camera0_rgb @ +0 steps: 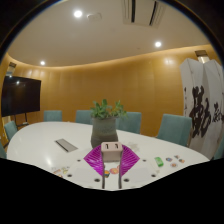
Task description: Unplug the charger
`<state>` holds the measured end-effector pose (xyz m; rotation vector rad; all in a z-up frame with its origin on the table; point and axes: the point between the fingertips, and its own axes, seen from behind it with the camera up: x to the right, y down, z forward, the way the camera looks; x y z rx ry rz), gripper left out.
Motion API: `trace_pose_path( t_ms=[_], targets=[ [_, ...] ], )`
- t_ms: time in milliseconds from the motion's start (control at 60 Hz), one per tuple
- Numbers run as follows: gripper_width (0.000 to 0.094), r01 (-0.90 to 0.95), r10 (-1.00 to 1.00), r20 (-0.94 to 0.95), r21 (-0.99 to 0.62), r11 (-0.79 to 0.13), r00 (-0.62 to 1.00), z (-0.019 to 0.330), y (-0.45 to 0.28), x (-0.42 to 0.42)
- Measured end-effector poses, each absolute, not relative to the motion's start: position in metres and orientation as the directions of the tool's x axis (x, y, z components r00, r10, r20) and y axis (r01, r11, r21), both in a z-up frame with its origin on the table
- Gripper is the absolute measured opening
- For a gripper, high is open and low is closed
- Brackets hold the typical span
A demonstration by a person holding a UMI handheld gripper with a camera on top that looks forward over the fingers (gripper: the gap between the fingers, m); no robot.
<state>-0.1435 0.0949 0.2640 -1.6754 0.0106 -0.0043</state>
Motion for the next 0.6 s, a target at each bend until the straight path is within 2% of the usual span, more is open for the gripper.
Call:
trace_pose_path(
  t_ms=[83,167,233,267,300,400,533,600],
  targets=[
    [0.019,-0.042,-0.015,-0.041,-0.996,-0.078,0.999,0.299,0.094,-0.111],
    [0.0203,-0.075,-0.035,-0.072,-0.991,-0.114,0.997,0.285,0.09,-0.067],
    [0.0205,-0.036,-0.067,-0.024,-0.982,-0.183,0.997,0.247,0.091,-0.026],
    [0.0211,-0.014,-0.076,0.004,-0.972,-0.234,0.997,0.209,0.088,-0.009],
    [0.0215,-0.01,-0.078,0.014,-0.955,-0.298,0.997,0.194,0.087,0.007],
    [0.0235,0.004,-0.081,0.045,-0.892,-0.452,0.996,0.108,0.077,0.043],
    [0.0273,-0.008,-0.078,0.043,-0.824,-0.566,0.996,0.038,0.064,0.066],
    [0.0299,-0.015,-0.076,0.038,-0.802,-0.597,0.996,0.019,0.058,0.073]
  ],
)
